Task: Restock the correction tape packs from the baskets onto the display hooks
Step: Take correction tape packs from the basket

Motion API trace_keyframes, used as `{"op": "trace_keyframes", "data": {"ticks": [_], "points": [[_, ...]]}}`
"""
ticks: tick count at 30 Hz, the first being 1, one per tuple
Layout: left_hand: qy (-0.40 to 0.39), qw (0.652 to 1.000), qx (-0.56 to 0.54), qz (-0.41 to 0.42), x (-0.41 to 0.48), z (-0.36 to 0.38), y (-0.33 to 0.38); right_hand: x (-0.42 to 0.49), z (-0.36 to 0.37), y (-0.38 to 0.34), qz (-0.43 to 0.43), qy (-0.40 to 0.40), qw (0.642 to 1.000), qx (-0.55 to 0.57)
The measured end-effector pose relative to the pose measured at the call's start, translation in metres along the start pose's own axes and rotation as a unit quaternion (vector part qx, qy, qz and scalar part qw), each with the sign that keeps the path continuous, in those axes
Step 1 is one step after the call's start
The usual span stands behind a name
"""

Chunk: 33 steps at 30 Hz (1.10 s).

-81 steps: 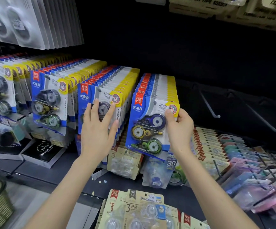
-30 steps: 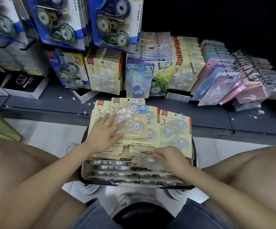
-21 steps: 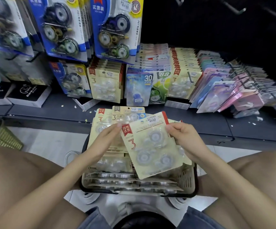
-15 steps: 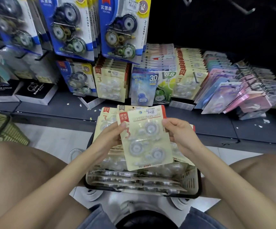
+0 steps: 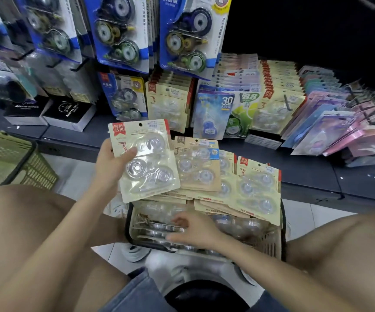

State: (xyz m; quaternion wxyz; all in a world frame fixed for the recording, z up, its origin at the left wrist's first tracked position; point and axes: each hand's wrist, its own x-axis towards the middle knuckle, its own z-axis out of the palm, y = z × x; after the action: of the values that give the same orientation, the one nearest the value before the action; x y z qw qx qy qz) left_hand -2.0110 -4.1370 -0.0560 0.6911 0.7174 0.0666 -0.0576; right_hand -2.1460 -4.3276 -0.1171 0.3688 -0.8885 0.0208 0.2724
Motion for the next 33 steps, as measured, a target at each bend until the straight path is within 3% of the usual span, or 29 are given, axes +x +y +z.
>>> {"op": "trace_keyframes", "data": {"ticks": [3,5,20,26,33], "points": [[0.019,1.000,0.012,-0.005,0.002,-0.012,-0.006,0.011,0.020,-0.001,-0.033,-0.002,0.987,-0.158],[0.016,1.000,0.024,-0.009,0.001,-0.017,-0.009,0.017,0.026,0.001,-0.036,0.009,0.981,-0.188],[0.029,0.999,0.020,0.001,0.005,-0.020,-0.009,0.012,0.015,0.035,-0.042,0.113,0.978,-0.169],[0.058,0.998,-0.002,0.016,0.008,-0.021,-0.005,-0.014,-0.039,0.023,-0.053,0.262,0.962,-0.058],[0.073,0.996,-0.019,0.038,0.009,-0.010,0.008,-0.024,-0.129,0.006,-0.007,0.354,0.924,0.143]]}}
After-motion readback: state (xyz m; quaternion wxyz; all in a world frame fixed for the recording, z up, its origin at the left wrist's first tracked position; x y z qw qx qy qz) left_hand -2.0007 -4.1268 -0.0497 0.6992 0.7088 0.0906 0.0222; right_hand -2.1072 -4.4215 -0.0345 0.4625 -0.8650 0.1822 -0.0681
